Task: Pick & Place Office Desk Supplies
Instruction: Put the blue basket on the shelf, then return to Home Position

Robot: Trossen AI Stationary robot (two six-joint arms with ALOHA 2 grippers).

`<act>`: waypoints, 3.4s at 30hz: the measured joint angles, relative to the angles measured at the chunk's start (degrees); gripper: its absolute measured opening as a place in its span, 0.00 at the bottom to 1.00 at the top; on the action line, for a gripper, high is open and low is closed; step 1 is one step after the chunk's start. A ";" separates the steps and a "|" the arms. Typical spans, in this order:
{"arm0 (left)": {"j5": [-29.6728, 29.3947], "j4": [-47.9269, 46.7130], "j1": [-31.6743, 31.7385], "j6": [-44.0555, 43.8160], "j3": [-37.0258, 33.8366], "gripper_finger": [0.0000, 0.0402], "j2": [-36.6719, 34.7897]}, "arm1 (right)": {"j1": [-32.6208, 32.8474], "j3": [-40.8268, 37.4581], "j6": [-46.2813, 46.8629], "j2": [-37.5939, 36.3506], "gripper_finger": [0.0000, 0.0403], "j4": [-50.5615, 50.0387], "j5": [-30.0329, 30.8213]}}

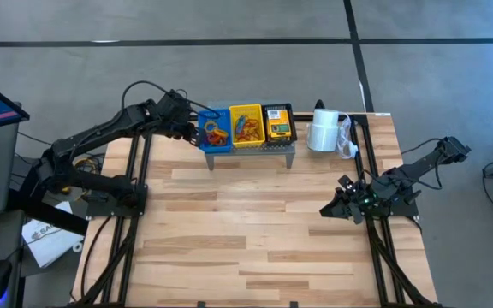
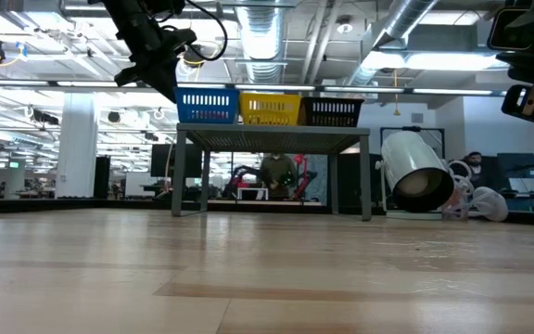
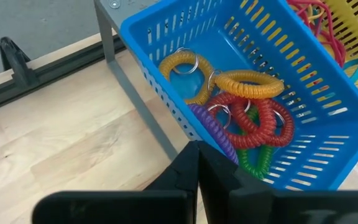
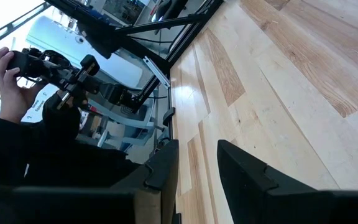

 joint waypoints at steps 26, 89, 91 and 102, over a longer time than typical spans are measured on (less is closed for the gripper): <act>0.85 -2.18 0.23 2.86 0.02 0.00 -2.18 | 0.00 0.00 0.00 -0.01 0.27 0.00 0.00; 5.69 48.93 -33.97 17.59 -61.78 0.00 -63.83 | 0.00 0.00 0.00 -0.02 0.27 0.00 0.00; 5.71 49.16 -33.97 17.59 -62.91 0.00 -63.93 | 0.01 0.00 -0.01 -0.02 0.27 0.00 0.02; 5.69 49.77 -33.86 17.57 -64.98 0.00 -63.89 | -0.02 0.00 0.00 -0.01 0.27 0.00 0.02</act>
